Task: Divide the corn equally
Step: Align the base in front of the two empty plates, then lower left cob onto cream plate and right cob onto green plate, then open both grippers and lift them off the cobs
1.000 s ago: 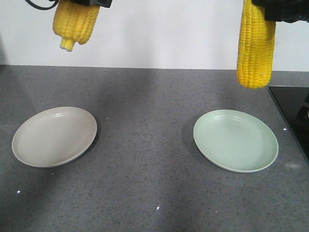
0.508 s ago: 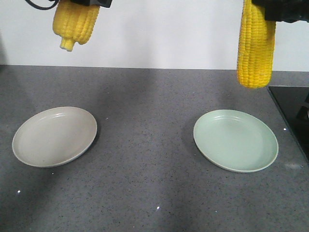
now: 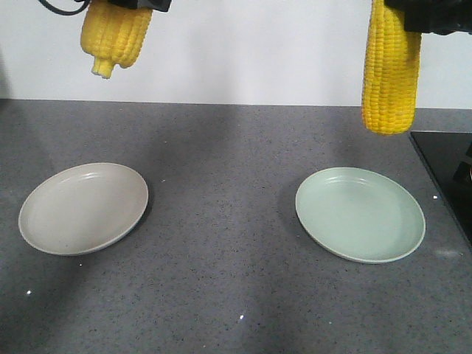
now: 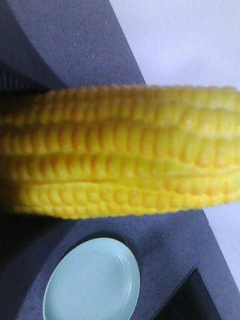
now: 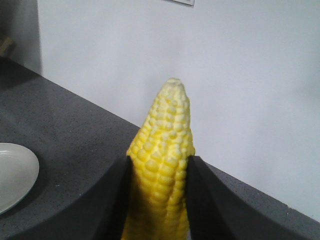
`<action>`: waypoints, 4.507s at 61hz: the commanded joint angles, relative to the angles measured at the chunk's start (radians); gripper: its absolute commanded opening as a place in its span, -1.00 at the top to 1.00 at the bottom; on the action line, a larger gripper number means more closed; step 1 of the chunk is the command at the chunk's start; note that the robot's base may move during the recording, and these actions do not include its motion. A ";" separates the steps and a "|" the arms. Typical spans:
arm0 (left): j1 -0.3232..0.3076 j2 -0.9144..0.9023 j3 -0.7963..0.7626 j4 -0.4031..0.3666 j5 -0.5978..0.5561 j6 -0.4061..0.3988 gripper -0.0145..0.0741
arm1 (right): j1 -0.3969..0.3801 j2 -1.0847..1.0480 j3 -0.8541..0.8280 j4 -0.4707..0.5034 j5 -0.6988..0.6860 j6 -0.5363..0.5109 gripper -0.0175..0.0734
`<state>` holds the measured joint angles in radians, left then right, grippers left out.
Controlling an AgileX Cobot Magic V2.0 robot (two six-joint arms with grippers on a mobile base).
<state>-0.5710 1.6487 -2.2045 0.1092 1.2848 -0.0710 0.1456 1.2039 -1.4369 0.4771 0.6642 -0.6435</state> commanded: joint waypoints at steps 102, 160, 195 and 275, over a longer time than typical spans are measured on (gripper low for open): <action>-0.001 0.001 0.122 0.140 -0.033 -0.009 0.69 | -0.007 0.188 -0.030 -0.234 0.130 0.215 0.63; 0.170 0.001 0.629 0.257 -0.173 -0.106 0.69 | -0.007 0.524 -0.030 -0.341 0.231 0.249 0.25; 0.250 0.001 0.746 0.256 -0.251 -0.142 0.69 | -0.007 0.524 -0.030 -0.349 0.213 0.290 -0.63; 0.250 0.112 0.741 0.294 -0.214 -0.163 -0.50 | -0.007 0.524 -0.030 -0.351 0.191 0.309 -0.62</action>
<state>-0.3216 1.8320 -1.4355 0.3747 1.0904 -0.2179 0.1456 1.7681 -1.4369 0.1233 0.8958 -0.3379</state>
